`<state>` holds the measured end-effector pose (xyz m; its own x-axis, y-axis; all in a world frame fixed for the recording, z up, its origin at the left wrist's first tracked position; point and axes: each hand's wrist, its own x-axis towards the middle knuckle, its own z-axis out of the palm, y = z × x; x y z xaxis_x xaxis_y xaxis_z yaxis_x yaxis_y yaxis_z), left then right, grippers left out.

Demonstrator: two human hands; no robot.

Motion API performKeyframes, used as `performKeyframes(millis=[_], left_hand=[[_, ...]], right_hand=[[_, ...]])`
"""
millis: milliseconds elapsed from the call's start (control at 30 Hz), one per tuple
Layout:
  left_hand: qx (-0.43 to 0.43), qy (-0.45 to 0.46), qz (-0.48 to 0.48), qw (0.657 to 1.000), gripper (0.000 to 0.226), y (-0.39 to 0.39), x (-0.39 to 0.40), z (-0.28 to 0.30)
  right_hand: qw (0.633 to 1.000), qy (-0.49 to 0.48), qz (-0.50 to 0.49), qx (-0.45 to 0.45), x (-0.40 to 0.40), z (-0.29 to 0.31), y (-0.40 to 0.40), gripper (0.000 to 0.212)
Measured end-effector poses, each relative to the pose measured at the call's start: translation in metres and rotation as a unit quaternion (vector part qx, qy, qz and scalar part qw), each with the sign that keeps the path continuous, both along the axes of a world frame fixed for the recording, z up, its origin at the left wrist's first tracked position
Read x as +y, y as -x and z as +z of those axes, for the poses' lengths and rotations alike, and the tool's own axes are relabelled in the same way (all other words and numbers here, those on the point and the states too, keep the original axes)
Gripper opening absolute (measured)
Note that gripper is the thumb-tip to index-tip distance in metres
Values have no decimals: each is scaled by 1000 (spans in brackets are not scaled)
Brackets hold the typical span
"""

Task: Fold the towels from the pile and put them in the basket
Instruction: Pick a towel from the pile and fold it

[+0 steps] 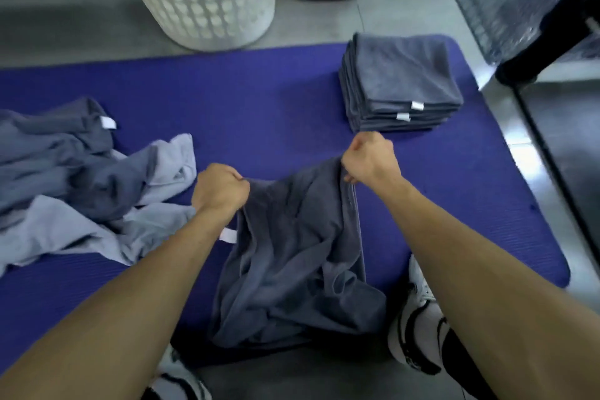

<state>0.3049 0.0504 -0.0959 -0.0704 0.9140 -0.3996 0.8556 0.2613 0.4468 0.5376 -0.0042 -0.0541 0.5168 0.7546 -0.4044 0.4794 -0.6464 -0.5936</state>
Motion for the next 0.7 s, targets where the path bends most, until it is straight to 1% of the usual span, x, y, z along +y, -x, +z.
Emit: performKeyframes(millis=[33,100,133,167,233,267,300,333,367,400,467,500,533,567,600,633,667,700], left_hand=[[15,-6,-18,1000,10,6,-3,20],[27,-13,-48,998,18,17,-9,62],[19,-12,-55,998,20,21,-13,85],[-8,-21,-50,999,21,26,-15,105],[-112,-74,-6,991,22,34,-19,142],[-175,-130,21,976,20,39,-22,157],[-230,-199,44,952,15,45,-27,168],[-257,-252,56,931,10,50,-33,178],[-268,-281,51,920,8,54,-41,187],[-258,-268,27,928,10,59,-50,193],[-198,-198,-36,959,22,66,-68,201],[-194,-201,-40,959,26,70,-73,201],[-203,-231,-19,951,28,76,-77,204],[-230,-252,17,940,26,80,-78,207],[-247,-249,38,936,22,84,-81,214],[-247,-230,31,941,19,86,-85,218],[-219,-210,8,953,16,89,-88,222],[-202,-212,-6,956,14,90,-90,223]], right_hand=[[1000,7,18,3,-4,21,4,36],[999,11,47,9,-15,64,12,22],[998,4,56,11,-20,85,16,18],[998,-15,61,14,-24,106,20,17],[993,-104,51,16,-33,141,30,15],[984,-174,36,18,-38,156,34,13],[968,-251,14,19,-46,170,40,12],[950,-312,-5,17,-54,179,44,13],[939,-343,-8,14,-63,185,46,13],[941,-337,9,10,-71,186,46,14],[969,-238,60,-6,-89,184,45,16],[976,-207,71,-19,-97,184,43,18],[974,-213,65,-34,-103,183,40,18],[970,-233,45,-47,-109,188,39,18],[968,-243,33,-60,-114,193,38,17],[969,-234,40,-71,-119,200,39,16],[972,-215,59,-78,-124,207,41,17],[973,-202,76,-76,-129,214,43,17]])
